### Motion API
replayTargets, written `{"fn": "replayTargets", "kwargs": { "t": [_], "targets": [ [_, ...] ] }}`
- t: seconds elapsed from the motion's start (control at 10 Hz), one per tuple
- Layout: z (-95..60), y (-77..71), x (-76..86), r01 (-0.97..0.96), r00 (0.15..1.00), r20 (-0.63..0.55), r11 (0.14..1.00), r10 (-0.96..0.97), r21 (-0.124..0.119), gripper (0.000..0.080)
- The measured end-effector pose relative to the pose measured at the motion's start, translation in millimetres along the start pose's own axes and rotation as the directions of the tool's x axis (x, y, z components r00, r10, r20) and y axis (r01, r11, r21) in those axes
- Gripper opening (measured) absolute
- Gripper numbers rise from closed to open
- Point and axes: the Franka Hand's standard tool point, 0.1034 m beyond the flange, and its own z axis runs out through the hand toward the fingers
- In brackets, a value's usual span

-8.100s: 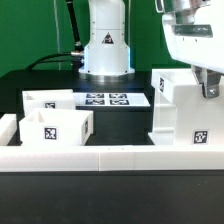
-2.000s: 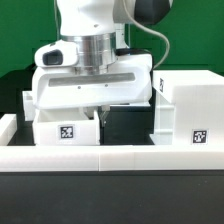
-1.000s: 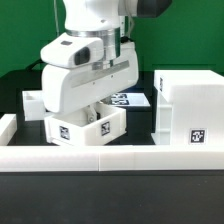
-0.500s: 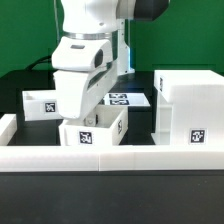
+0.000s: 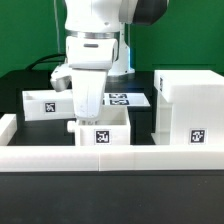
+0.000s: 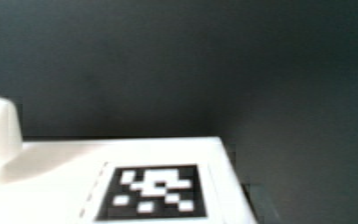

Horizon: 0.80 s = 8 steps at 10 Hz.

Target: Assemble drawer

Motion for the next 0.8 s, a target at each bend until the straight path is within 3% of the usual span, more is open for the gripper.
{"fn": "replayTargets", "kwargs": {
  "t": [0.1, 0.5, 0.7, 0.8],
  "targets": [
    [1.2, 0.5, 0.2, 0.0, 1.0, 0.0, 1.0, 0.0, -0.024, 0.0042],
    [5.5, 3.5, 14.8, 0.088, 0.996, 0.026, 0.996, -0.087, -0.022, 0.0042],
    [6.3, 2.2, 12.9, 0.084, 0.996, 0.026, 0.996, -0.083, -0.019, 0.0042],
    [6.4, 3.2, 13.7, 0.088, 0.996, 0.027, 0.996, -0.088, -0.032, 0.0042]
  ]
}}
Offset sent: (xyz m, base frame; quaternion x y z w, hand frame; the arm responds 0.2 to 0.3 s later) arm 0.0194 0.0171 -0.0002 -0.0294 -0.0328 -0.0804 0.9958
